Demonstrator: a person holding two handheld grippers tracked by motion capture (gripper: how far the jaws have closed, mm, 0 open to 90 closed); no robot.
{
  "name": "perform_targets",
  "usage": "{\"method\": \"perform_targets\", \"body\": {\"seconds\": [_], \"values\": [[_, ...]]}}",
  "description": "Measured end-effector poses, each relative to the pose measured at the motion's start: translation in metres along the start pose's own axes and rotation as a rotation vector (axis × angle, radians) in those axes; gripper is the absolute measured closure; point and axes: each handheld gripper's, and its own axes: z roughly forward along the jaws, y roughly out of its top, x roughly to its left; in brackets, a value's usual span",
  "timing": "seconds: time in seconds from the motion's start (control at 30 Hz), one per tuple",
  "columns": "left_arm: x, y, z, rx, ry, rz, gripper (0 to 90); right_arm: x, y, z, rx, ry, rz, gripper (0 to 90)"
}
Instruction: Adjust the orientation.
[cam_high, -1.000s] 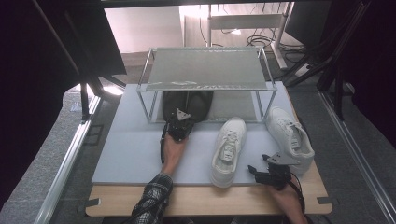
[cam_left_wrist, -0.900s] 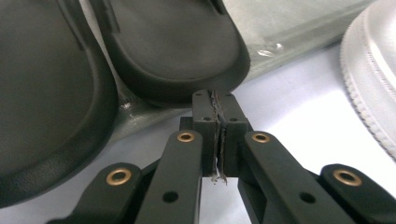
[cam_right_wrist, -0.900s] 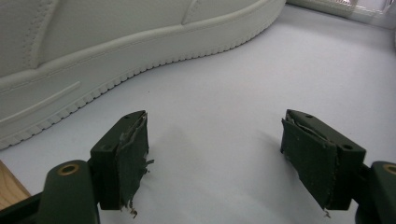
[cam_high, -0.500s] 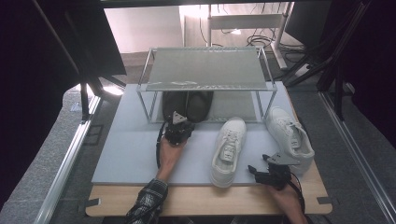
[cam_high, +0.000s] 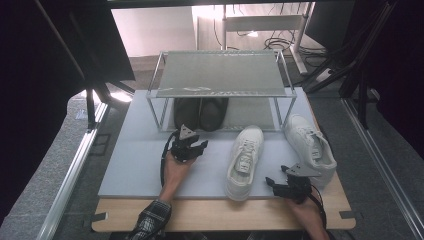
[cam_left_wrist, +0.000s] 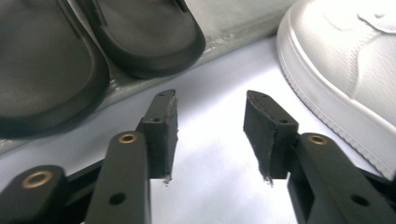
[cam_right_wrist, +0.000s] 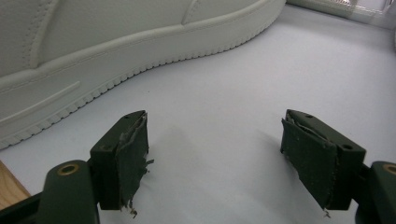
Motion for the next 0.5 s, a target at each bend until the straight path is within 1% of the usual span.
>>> {"method": "perform_targets", "body": {"seconds": [0.13, 0.2, 0.33, 0.37, 0.43, 0.5], "values": [[-0.003, -0.004, -0.006, 0.015, -0.007, 0.019, 45.9, 0.0, 0.0, 0.0, 0.0, 0.0, 0.0, 23.4], [-0.004, -0.005, -0.009, 0.024, -0.023, 0.017, 40.6, 0.0, 0.0, 0.0, 0.0, 0.0, 0.0, 23.4], [-0.006, -0.01, -0.015, 0.042, -0.031, 0.02, 28.4, 0.0, 0.0, 0.0, 0.0, 0.0, 0.0, 23.4], [-0.007, -0.012, -0.016, 0.048, -0.033, 0.021, 27.0, 0.0, 0.0, 0.0, 0.0, 0.0, 0.0, 23.4], [-0.007, -0.014, -0.019, 0.059, -0.025, 0.032, 23.5, 0.0, 0.0, 0.0, 0.0, 0.0, 0.0, 23.5], [-0.008, -0.017, -0.024, 0.06, -0.022, 0.028, 19.9, 0.0, 0.0, 0.0, 0.0, 0.0, 0.0, 23.4]]}}
